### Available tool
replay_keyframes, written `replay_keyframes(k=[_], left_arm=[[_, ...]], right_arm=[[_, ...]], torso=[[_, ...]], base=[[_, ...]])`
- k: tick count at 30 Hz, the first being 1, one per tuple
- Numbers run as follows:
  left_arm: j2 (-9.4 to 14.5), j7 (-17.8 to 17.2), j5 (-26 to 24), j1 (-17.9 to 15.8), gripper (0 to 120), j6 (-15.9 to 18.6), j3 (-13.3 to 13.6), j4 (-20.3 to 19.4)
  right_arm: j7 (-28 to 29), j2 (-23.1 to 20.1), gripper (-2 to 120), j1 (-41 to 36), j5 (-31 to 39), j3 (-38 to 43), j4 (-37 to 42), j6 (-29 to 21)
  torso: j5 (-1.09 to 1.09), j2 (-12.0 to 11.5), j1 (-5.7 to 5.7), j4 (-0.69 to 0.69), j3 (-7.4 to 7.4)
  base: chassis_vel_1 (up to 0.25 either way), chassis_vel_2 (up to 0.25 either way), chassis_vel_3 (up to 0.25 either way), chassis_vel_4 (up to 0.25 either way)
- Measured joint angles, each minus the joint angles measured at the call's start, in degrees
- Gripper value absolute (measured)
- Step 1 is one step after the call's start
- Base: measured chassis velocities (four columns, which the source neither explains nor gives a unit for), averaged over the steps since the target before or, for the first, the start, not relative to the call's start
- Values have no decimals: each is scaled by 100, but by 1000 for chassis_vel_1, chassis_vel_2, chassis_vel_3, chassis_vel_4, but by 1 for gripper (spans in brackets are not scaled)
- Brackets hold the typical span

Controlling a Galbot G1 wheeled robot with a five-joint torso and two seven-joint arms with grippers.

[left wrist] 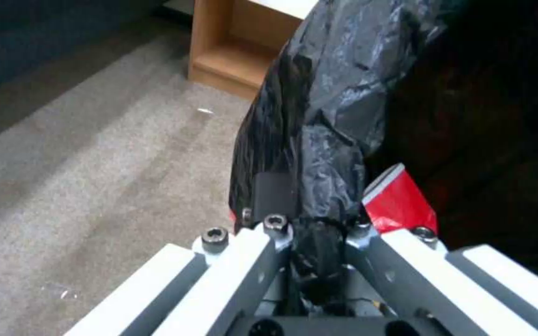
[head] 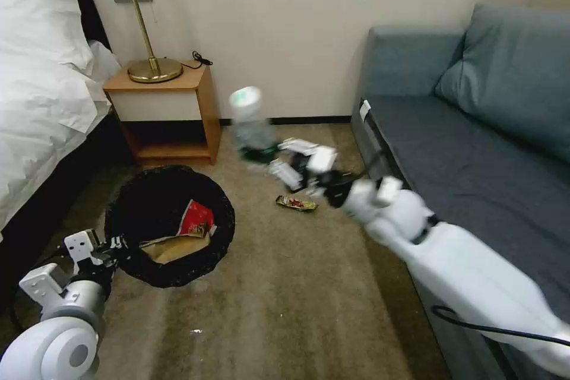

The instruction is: Pick up the trash bin, then pick up the garbage on the floor and place it into the trash bin.

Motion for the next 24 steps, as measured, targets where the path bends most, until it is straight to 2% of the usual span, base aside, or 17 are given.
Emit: replay_keyframes(k=[4, 6, 11, 14, 19, 24], left_arm=[[-18, -3, 18, 0, 1, 1, 8, -3], [-39, -8, 22, 0, 1, 7, 9, -51], [-59, -11, 20, 32, 1, 16, 0, -129], [-80, -11, 21, 103, 1, 18, -21, -214], [-104, -9, 21, 141, 1, 21, -26, -292], [-120, -2, 4, 245, 1, 28, -58, -450]], right_arm=[[-30, 161, 17, 190, -53, -319, -128, -20], [-56, 367, 17, 385, -141, -666, -309, -30], [-52, 623, 17, 456, -218, -913, -519, -35], [-54, 917, 17, 571, -315, -1144, -760, -36], [-54, 1119, 17, 669, -345, -1302, -976, -26], [-98, 1388, 17, 735, -477, -1381, -1545, 119]], torso=[[0, 0, 0, -2, 0], [0, 0, 0, -2, 0], [1, 0, 0, -3, 0], [0, 0, 0, 0, 0], [0, 0, 0, 0, 0], [2, 0, 0, -2, 0]], base=[[0, 0, 0, 0], [0, 0, 0, 0], [0, 0, 0, 0], [0, 0, 0, 0], [0, 0, 0, 0], [0, 0, 0, 0]])
